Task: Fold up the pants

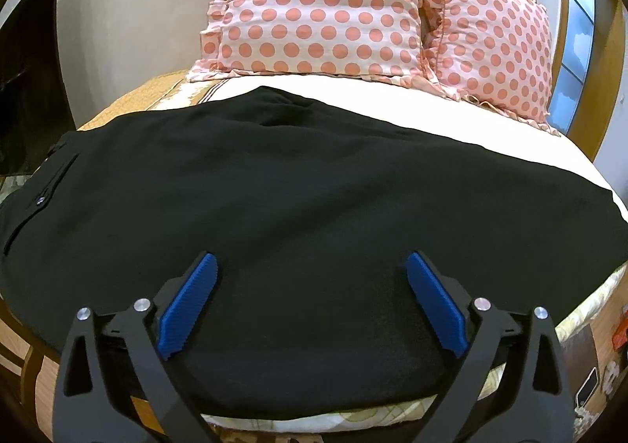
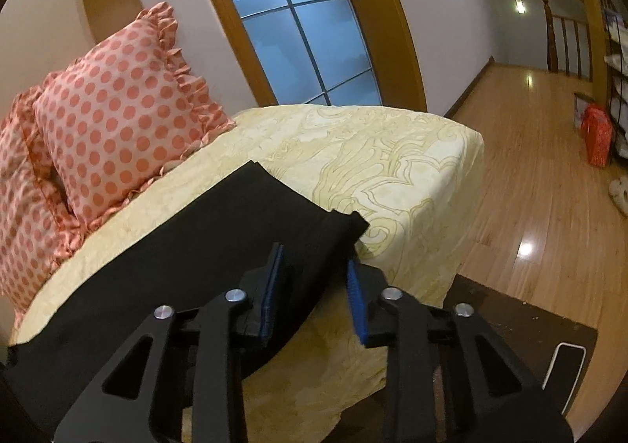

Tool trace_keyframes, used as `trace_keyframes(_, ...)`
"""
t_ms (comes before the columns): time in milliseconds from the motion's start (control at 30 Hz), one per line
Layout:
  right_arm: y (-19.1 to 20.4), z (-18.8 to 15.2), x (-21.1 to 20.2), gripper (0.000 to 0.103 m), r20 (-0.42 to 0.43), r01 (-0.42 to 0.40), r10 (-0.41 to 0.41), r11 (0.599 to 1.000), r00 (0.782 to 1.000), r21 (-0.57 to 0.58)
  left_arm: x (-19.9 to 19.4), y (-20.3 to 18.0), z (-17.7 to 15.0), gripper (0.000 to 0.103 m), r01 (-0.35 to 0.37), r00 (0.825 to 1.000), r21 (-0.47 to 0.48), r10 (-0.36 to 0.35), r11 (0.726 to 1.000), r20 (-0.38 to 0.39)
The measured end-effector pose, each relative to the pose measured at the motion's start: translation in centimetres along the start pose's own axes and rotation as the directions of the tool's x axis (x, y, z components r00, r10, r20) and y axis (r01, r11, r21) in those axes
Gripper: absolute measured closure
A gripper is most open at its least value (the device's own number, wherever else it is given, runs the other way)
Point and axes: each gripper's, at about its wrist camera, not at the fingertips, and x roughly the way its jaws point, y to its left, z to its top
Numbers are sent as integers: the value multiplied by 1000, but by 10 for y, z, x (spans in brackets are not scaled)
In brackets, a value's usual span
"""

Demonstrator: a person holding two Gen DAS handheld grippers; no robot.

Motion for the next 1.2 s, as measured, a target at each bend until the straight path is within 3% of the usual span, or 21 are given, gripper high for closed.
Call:
trace_keyframes(133,-2,4,-4,92,10,-54,53,998,999,35,0,1,-1,2,15,1000,6,-15,1000,8)
trace_keyframes(300,35,22,-24,92,59,-176,177,984,983,-13,-3,10,0,2,78,997,-42,-77,996,23)
trace_keyframes(433,101,33,-45,92,62,-368,376,924,925,-105,-6,18,0,2,132,991,-85,-128,988,47)
trace_keyframes(500,148,31,-57,92,28,-483,493,860,869,-165,-6,18,0,2,132,990,-84,-128,988,51)
trace_keyframes(600,220,13,-73,92,-88,-658,658,716,747,-231,-5,18,-1,2,132,990,-85,-128,988,53)
trace_keyframes(667,268,-13,-81,92,-206,-758,732,601,649,-254,-5,19,0,2,136,990,-92,-132,986,56)
trace_keyframes(767,330,-79,-79,92,-450,-865,739,444,501,-234,-6,20,2,2,144,989,-104,-138,984,59)
trace_keyframes(833,352,-128,-67,92,-592,-884,663,413,457,-220,-6,21,2,2,147,988,-107,-141,983,62)
trace_keyframes(900,359,-169,-48,92,-693,-875,567,442,444,-199,-7,21,1,2,150,987,-105,-144,983,65)
trace_keyframes(967,354,-190,-32,92,-736,-864,536,487,413,-130,-7,21,1,2,155,987,-101,-148,983,68)
trace_keyframes(1000,353,-190,-31,92,-732,-862,544,493,410,-117,-7,22,1,2,157,986,-99,-151,983,69)
trace_keyframes(1133,357,-166,-48,92,-663,-873,611,467,433,-140,-7,23,0,2,168,984,-100,-161,981,74)
trace_keyframes(1200,359,-154,-57,92,-604,-886,678,451,419,-109,-8,24,0,2,172,983,-103,-164,980,79)
